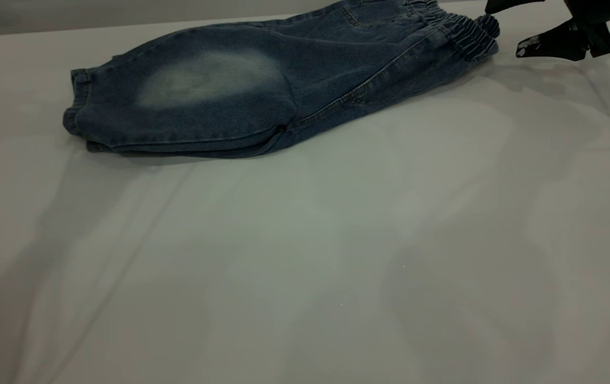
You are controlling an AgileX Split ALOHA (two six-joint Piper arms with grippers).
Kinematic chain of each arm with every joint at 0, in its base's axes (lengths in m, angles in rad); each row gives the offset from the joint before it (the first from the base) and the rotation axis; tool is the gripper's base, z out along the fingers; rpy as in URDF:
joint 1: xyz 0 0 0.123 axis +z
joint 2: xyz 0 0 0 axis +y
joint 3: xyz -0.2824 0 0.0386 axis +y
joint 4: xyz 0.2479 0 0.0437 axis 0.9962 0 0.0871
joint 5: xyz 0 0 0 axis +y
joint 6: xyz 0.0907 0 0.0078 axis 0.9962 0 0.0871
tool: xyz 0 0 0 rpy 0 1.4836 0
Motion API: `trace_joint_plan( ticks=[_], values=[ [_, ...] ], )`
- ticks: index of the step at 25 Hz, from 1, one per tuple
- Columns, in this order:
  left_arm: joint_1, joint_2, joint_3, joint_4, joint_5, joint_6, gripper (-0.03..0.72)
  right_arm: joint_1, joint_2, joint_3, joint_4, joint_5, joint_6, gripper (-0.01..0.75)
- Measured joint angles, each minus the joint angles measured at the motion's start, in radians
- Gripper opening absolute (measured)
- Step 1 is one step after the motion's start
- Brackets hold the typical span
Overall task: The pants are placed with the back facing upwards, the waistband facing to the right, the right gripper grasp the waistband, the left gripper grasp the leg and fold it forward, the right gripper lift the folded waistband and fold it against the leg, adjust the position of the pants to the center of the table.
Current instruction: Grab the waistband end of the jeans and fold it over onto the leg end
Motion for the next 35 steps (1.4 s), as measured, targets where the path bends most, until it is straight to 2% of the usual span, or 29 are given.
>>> trace_joint_plan(
  ticks=[15,26,30,35],
  values=[
    [0.000,0.000,0.000,0.004,0.001,0.000,0.468,0.041,0.109,-0.077,0.064,0.032,0.002,0.593],
    [-0.001,0.000,0.000,0.004,0.002,0.000,0.468,0.111,0.180,-0.191,0.100,0.038,0.004,0.580],
    [-0.018,0.000,0.000,-0.014,0.016,0.000,0.468,0.109,0.182,-0.191,0.091,0.022,0.004,0.488],
    [-0.059,0.000,0.000,-0.059,0.026,0.000,0.468,0.109,0.182,-0.191,0.076,0.007,-0.006,0.222]
  ],
)
